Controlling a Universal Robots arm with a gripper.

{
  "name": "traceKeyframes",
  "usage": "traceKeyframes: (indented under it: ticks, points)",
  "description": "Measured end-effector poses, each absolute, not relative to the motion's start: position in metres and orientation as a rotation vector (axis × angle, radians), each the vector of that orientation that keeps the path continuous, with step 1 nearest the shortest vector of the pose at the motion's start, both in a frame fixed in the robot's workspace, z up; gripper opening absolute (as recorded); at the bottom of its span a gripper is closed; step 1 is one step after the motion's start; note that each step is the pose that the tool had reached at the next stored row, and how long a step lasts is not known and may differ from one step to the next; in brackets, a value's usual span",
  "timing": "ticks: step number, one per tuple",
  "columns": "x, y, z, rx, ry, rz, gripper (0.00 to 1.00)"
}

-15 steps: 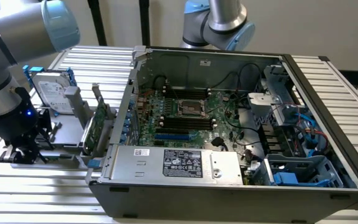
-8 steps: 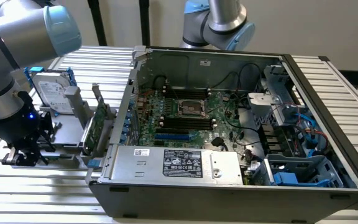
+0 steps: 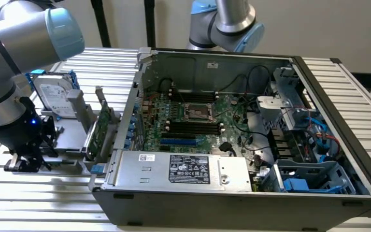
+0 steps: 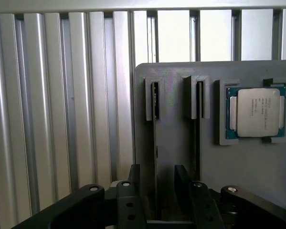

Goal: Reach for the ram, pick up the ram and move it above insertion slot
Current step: 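Pick up the ram and move it above insertion slot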

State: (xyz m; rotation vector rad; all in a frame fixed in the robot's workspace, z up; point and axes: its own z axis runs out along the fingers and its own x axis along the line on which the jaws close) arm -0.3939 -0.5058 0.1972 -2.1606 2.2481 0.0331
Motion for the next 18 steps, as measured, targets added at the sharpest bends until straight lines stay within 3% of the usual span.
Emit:
traceKeyframes:
  ticks: [7, 18]
  points:
    - [-0.3939, -0.5058, 0.1966, -2.162, 2.247, 0.033, 0.15]
    - [-0.3939, -0.5057, 0.1965, -2.165, 2.245, 0.034, 0.14]
